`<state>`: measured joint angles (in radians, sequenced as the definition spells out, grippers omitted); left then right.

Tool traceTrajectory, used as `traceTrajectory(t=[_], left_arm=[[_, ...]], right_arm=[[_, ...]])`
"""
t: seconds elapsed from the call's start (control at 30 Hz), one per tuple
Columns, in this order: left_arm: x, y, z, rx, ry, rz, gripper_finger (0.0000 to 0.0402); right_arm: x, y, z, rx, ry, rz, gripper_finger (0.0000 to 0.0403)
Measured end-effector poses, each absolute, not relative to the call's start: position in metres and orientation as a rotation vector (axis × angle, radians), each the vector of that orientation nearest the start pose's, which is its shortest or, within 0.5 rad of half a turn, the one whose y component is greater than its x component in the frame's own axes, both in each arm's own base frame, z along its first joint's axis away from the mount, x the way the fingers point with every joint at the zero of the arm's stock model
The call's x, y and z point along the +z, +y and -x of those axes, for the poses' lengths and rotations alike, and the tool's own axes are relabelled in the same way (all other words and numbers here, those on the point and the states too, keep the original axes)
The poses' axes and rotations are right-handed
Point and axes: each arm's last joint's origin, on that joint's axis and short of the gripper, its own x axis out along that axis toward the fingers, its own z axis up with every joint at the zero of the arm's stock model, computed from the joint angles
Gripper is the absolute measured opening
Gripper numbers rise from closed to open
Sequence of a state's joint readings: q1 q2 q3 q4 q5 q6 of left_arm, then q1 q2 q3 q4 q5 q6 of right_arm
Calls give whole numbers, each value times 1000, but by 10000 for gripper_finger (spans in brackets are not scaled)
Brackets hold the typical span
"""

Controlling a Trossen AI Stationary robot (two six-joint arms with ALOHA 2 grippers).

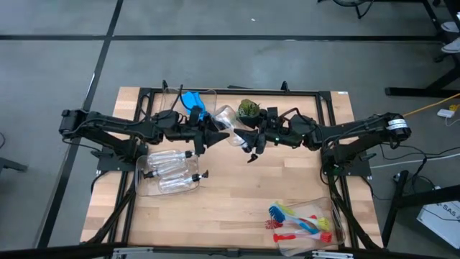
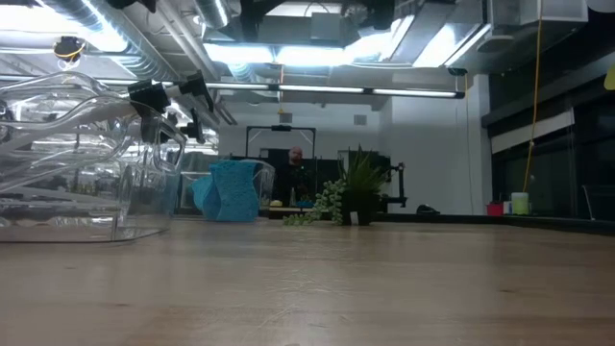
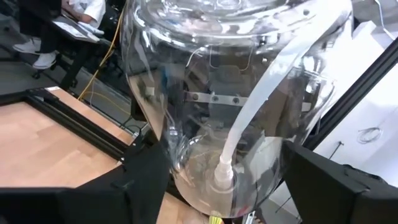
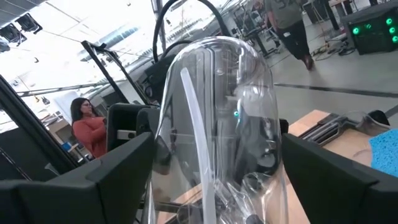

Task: Pick & Place Kitchen Sink Supplies
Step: Put the transparent soap dispenser into the middle transparent bin

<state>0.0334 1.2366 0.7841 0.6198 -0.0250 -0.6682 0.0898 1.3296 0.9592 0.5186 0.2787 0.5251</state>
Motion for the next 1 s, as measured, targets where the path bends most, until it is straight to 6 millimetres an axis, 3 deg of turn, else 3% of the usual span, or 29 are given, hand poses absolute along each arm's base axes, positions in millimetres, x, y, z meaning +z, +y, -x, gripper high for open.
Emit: traceTrajectory(t=[0.27,0.57,0.87,1.0], left_arm=[[318,9,-268,0,-134,662,251],[337,6,-226,-48,-34,638,249],[356,-14,-174,-412,126,847,249],[355,-25,-158,-505,228,902,249]], right_arm=[[339,20,-301,-119,-161,-558,341],[342,20,-287,-117,-67,-572,341],[337,20,-281,-118,25,-591,341],[333,20,-281,-119,71,-600,341]])
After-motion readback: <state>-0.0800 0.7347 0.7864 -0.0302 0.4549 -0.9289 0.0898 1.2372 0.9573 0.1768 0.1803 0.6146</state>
